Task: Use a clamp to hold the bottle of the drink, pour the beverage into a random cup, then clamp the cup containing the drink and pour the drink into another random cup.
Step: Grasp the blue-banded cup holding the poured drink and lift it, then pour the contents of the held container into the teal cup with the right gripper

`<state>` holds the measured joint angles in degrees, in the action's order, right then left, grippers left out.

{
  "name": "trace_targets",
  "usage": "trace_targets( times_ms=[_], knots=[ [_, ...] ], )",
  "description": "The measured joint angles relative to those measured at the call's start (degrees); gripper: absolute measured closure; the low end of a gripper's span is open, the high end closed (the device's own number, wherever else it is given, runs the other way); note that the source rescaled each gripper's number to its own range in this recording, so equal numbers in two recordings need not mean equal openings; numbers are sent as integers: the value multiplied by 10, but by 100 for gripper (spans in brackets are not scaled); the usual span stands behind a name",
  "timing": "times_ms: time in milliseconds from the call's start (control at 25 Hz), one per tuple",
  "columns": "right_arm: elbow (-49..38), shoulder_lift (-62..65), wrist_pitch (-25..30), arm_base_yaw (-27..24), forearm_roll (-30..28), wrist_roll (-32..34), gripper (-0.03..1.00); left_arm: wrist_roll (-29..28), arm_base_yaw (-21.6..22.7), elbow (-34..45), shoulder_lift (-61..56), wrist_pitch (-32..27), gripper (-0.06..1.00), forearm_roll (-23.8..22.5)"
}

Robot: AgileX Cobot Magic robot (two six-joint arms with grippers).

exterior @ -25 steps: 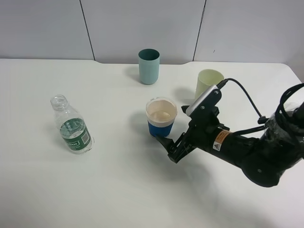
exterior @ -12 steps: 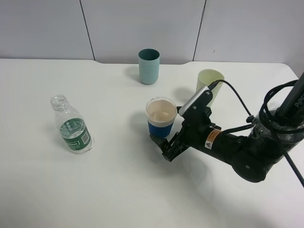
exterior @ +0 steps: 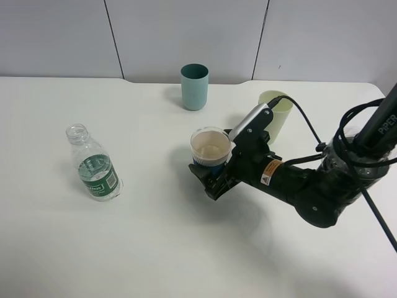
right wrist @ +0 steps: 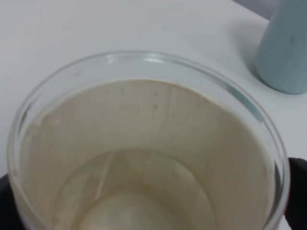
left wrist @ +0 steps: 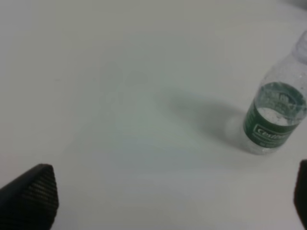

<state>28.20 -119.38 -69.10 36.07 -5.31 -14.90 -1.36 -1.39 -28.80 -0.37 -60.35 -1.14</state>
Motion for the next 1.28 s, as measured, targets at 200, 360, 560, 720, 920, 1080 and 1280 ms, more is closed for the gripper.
trace_targets(
  times_ms=[200, 360, 560, 720, 920, 1080, 1280],
  knots=[
    [1, 0, 1, 0, -6, 2, -3, 0, 0, 0, 0, 0, -6, 0],
    [1, 0, 1, 0, -6, 2, 6, 0, 0, 0, 0, 0, -6, 0],
    [1, 0, 3, 0, -12, 10, 97, 0, 0, 0, 0, 0, -6, 0],
    [1, 0, 5, 0, -12, 17, 97, 0, 0, 0, 0, 0, -6, 0],
    [1, 0, 5, 0, -12, 17, 97, 0, 0, 0, 0, 0, -6, 0],
    [1, 8, 19, 0, -12, 17, 97, 0, 0, 0, 0, 0, -6, 0],
    [1, 51, 62, 0, -11, 17, 97, 0, 0, 0, 0, 0, -6, 0]
  ],
)
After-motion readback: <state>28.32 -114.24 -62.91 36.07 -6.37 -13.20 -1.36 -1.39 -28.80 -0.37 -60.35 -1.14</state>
